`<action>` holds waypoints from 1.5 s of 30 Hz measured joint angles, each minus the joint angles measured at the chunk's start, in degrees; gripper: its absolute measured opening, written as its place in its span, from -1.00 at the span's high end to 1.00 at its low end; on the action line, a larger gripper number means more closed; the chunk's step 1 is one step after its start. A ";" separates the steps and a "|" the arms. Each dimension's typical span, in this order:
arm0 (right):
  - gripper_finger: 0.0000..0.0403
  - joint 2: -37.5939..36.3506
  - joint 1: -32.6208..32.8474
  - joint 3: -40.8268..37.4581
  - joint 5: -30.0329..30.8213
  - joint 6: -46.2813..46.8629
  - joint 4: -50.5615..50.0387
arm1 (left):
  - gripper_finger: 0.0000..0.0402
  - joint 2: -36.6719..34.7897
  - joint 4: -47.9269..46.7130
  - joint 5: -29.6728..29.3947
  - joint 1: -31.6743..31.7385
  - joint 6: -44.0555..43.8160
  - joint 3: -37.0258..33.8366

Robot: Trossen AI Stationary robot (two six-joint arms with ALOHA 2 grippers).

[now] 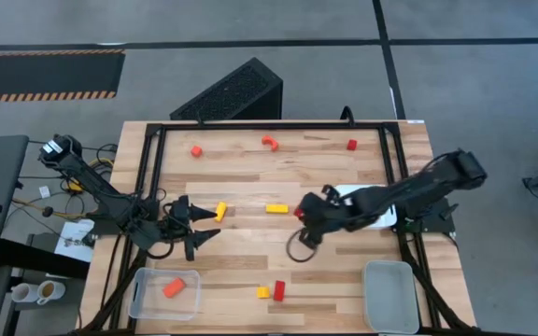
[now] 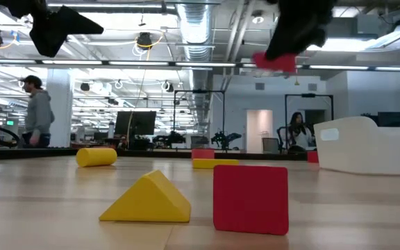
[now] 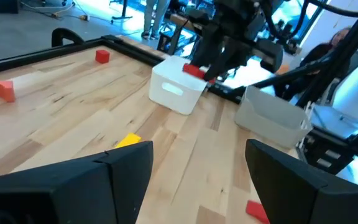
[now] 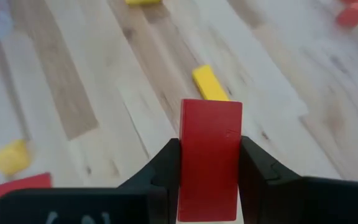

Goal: Sort & place blocks by color
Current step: Put the middle red block into the white bin

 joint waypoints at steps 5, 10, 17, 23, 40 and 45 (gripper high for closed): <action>0.35 -7.02 2.71 -3.17 3.12 7.44 -6.56 | -0.21 -0.01 1.03 0.01 0.00 1.08 0.00; 0.36 -11.93 5.25 -8.23 4.92 18.41 -14.80 | -0.21 0.00 1.01 -0.49 0.00 1.29 0.00; 0.37 -17.47 6.66 -17.31 5.05 32.07 -19.36 | -0.21 0.00 0.99 -1.22 0.00 1.53 0.00; 0.32 -19.20 5.10 -23.54 4.36 37.50 -19.10 | -0.21 0.00 0.97 -1.27 0.00 1.55 0.00; 0.29 -19.18 -0.59 -37.57 -0.14 34.58 -4.77 | -0.21 0.00 0.97 -1.38 0.00 1.51 0.00; 0.05 -19.18 -1.33 -37.59 -0.35 33.24 -4.44 | -0.21 -0.02 0.97 -1.38 0.00 1.49 0.00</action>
